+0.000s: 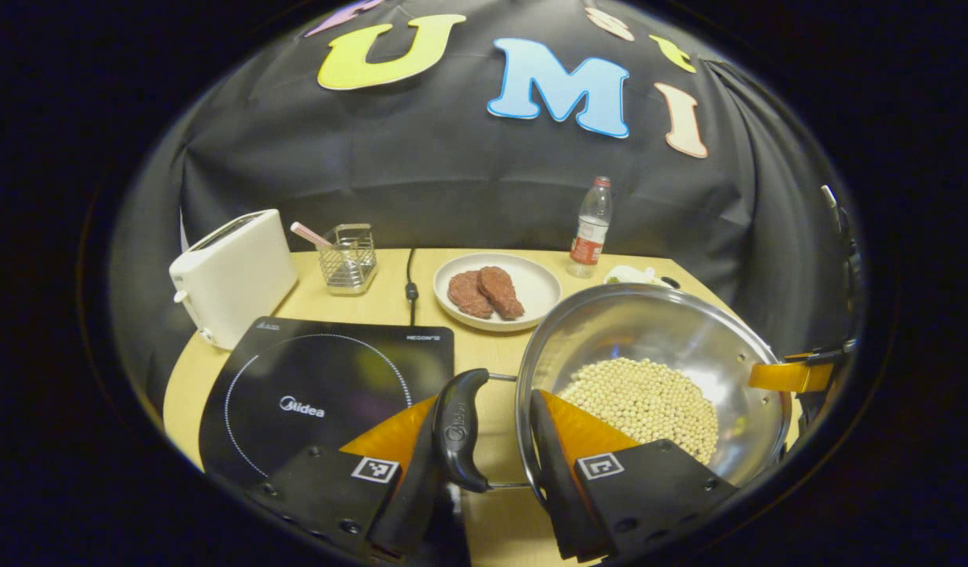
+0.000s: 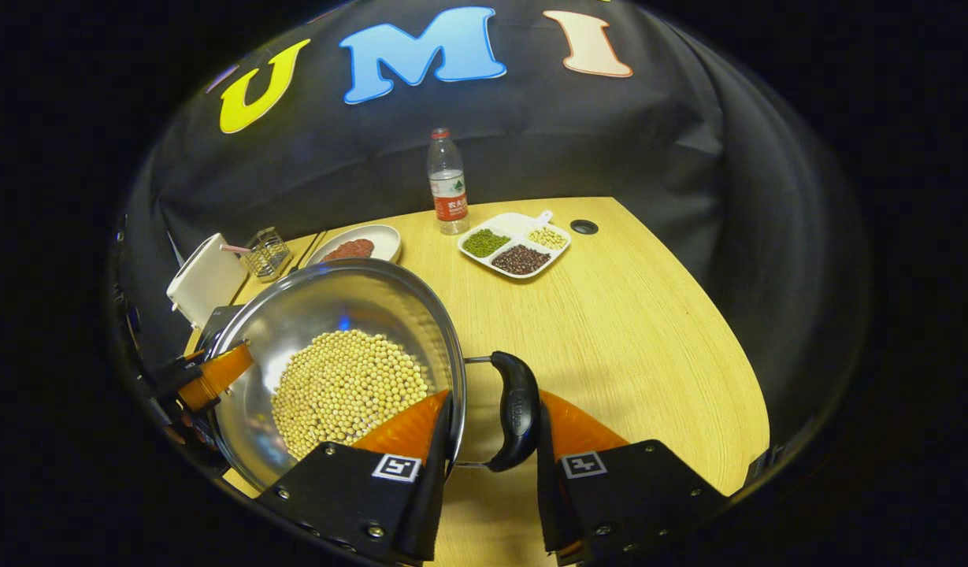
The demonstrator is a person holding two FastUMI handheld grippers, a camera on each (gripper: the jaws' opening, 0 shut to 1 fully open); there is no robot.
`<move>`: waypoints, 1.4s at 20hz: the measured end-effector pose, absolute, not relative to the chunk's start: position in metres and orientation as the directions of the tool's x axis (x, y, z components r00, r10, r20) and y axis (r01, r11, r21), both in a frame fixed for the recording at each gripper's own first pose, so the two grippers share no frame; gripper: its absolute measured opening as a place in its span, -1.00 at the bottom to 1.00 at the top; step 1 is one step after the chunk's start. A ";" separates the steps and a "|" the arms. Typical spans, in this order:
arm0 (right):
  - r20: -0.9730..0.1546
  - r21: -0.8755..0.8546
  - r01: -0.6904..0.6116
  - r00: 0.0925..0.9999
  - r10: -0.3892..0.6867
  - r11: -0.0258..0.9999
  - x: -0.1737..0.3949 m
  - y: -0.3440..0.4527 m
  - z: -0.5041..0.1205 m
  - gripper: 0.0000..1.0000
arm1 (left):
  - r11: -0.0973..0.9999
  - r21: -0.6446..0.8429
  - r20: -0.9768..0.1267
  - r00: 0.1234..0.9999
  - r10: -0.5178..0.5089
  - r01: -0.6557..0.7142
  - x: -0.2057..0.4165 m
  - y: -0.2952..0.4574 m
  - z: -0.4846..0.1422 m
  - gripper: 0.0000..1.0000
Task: First push the handle of the pot to place it horizontally, then grasp the pot with both hands and set it on the induction cooktop.
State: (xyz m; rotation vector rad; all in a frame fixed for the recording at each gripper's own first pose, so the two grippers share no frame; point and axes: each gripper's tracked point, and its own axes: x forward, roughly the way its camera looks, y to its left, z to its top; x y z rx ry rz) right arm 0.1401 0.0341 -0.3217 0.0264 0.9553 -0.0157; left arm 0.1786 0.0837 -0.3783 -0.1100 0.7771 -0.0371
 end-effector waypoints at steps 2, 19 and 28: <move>-0.813 0.017 0.017 0.582 0.004 1.000 0.138 0.048 -0.315 0.00 | 0.993 -0.114 -0.693 0.718 -0.068 -0.016 0.175 0.096 -0.372 0.28; -0.794 0.063 -0.078 0.600 0.097 0.995 0.138 0.187 -0.311 0.00 | 0.991 -0.080 -0.678 0.735 0.021 -0.102 0.139 0.248 -0.351 0.31; -0.790 0.084 -0.084 0.602 0.118 0.993 0.141 0.260 -0.318 0.00 | 0.991 -0.062 -0.690 0.722 0.043 -0.118 0.135 0.327 -0.358 0.29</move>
